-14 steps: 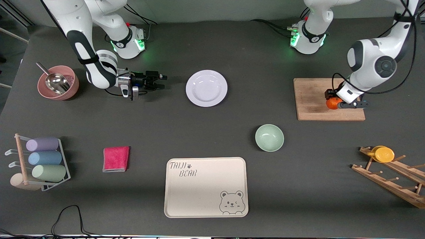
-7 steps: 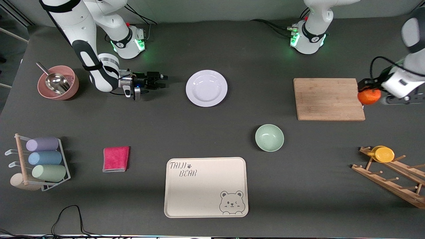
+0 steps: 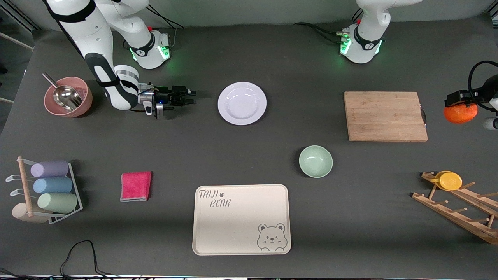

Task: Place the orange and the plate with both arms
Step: 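Carry the orange with the left gripper over the white plate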

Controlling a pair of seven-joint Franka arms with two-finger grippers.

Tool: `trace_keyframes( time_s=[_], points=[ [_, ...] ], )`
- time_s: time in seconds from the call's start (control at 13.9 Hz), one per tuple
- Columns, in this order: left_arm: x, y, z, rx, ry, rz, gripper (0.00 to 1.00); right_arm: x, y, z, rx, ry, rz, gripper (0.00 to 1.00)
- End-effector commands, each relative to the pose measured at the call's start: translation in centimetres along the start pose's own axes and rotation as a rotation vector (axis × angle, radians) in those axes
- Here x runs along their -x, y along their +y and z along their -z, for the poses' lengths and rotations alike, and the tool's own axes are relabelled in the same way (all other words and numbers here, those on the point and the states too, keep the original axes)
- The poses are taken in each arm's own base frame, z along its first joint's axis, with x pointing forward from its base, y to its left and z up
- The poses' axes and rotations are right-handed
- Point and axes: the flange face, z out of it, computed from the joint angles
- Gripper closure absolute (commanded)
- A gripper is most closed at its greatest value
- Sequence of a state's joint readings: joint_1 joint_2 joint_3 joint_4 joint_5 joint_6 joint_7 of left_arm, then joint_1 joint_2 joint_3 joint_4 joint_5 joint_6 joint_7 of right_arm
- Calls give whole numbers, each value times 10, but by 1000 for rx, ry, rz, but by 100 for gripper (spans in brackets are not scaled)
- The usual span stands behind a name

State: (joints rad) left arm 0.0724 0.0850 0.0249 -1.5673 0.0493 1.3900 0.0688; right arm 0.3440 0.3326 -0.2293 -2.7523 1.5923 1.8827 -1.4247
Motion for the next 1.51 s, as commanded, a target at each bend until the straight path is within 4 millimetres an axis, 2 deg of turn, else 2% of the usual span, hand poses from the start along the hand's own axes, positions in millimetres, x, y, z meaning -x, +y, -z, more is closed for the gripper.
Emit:
trace_keyframes(
  time_s=[0.0, 0.14, 0.29, 0.36, 0.43, 0.57, 0.79, 1.0, 1.08, 1.22, 1.43],
  points=[
    [-3, 8, 4, 5, -28, -38, 100, -2, 3, 0, -13, 26, 12, 41],
    [-15, -1, -17, 10, -73, -21, 100, -4, 2, -1, -13, 26, 15, 56],
    [-21, -3, -23, 19, -76, -14, 100, -4, 3, 0, -11, 27, 15, 61],
    [-20, 7, -21, 31, -75, -10, 100, -5, 2, -1, -13, 26, 17, 70],
    [-20, 20, -20, 43, -73, 13, 100, -5, 2, 0, -11, 28, 16, 70],
    [-23, 61, -21, 63, -73, 49, 100, -4, 4, 0, -9, 26, 11, 70],
    [-25, 138, -25, 74, -63, 149, 100, -6, 9, -1, -5, 23, 10, 70],
    [-20, 241, -37, 85, -36, 260, 100, -9, 9, -5, -33, 19, 11, 68],
    [-16, 277, -44, 84, -23, 289, 100, -10, 11, -6, -34, 15, 22, 68],
    [-10, 341, -72, 64, -17, 312, 100, -8, 18, -7, -29, 10, 38, 68],
    [8, 423, -114, 88, -32, 357, 100, -8, 19, -7, -29, 11, 36, 68]
  ],
)
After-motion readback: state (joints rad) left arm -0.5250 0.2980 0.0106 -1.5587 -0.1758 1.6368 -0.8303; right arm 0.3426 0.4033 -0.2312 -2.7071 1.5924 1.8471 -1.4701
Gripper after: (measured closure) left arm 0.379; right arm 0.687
